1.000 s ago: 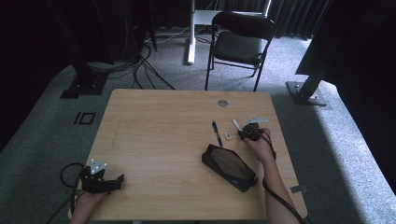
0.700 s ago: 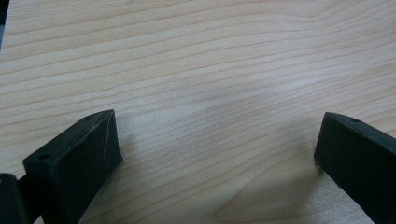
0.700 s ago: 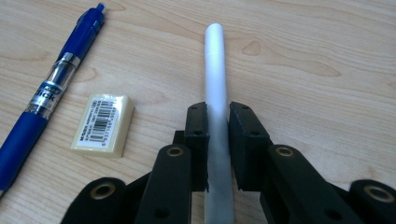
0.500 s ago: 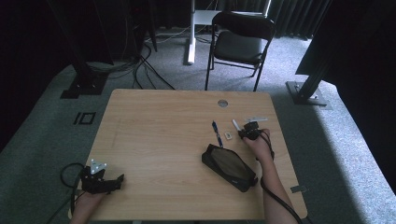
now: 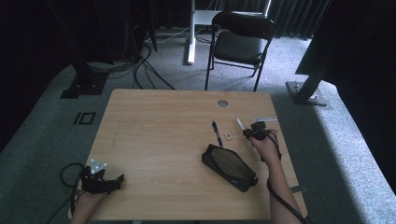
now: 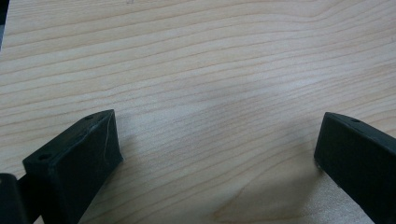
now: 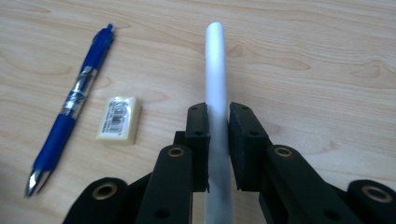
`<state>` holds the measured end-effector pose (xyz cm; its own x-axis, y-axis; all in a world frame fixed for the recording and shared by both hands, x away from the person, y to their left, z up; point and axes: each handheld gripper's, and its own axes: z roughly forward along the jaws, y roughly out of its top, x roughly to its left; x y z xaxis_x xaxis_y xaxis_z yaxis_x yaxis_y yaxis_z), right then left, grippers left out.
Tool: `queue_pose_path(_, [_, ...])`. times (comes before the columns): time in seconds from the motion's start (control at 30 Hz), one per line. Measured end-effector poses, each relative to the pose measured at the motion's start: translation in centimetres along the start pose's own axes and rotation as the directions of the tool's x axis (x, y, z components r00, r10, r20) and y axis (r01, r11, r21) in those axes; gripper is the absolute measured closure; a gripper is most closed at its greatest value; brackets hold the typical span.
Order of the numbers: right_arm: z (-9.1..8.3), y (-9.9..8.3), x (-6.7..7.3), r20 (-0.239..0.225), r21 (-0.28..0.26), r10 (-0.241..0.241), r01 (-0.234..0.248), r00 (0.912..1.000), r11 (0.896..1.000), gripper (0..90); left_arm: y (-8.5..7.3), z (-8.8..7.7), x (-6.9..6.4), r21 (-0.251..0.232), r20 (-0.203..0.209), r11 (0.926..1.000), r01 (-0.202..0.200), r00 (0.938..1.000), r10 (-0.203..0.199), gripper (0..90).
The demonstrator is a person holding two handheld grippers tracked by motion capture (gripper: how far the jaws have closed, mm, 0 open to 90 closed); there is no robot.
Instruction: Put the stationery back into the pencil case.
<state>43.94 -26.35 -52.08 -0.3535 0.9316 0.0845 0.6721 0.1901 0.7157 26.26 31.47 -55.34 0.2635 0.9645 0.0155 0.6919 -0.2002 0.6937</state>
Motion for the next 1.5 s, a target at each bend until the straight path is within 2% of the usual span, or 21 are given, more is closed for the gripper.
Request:
queue_pose_path(0.13, [-0.7,0.0,-0.1,0.001,0.005,0.006,-0.006,1.0000,1.000,78.6,0.0,0.0,0.0,0.000,0.000,1.0000,0.000,1.0000,0.000,0.5])
queue_pose_path(0.53, [-3.8,0.7,0.0,-0.016,0.002,-0.031,0.031,0.9994,1.000,78.6,0.0,0.0,0.0,0.000,0.000,1.0000,0.000,1.0000,0.000,0.5])
queue_pose_path(0.67, [-4.8,0.9,0.1,-0.034,-0.020,-0.037,0.036,0.9988,0.999,78.6,0.0,0.0,0.0,0.000,0.000,1.0000,0.000,1.0000,0.000,0.5])
queue_pose_path(0.73, [-5.2,0.9,0.1,-0.058,-0.026,-0.038,0.037,0.9976,0.999,78.6,0.0,0.0,0.0,0.000,0.000,1.0000,0.000,1.0000,0.000,0.5])
queue_pose_path(0.87, [-6.0,1.2,0.1,-0.063,-0.038,-0.045,0.043,0.9970,0.998,78.6,0.0,0.0,0.0,0.000,0.000,1.0000,0.000,1.0000,0.000,0.5])
queue_pose_path(1.0, [-7.0,1.2,0.4,-0.072,-0.050,-0.075,0.071,0.9946,0.996,78.6,0.0,0.0,0.0,0.000,0.000,1.0000,0.000,1.0000,0.000,0.5])
queue_pose_path(1.07, [-7.4,1.2,0.3,-0.077,-0.072,-0.067,0.061,0.9948,0.996,78.6,0.0,0.0,0.0,0.000,0.000,1.0000,0.000,1.0000,0.000,0.5])
queue_pose_path(1.13, [-7.7,1.2,0.5,-0.076,-0.073,-0.083,0.078,0.9936,0.994,78.6,0.0,0.0,0.0,0.000,0.000,1.0000,0.000,1.0000,0.000,0.5])
queue_pose_path(1.37, [-9.4,1.1,1.6,-0.123,-0.094,-0.141,0.129,0.9823,0.987,78.6,0.0,0.0,0.0,0.000,0.000,1.0000,0.000,1.0000,0.000,0.5])
queue_pose_path(1.5, [-10.4,1.1,2.3,-0.148,-0.112,-0.145,0.129,0.9783,0.985,78.5,0.0,0.0,0.0,0.000,0.000,1.0000,0.000,1.0000,0.000,0.5])
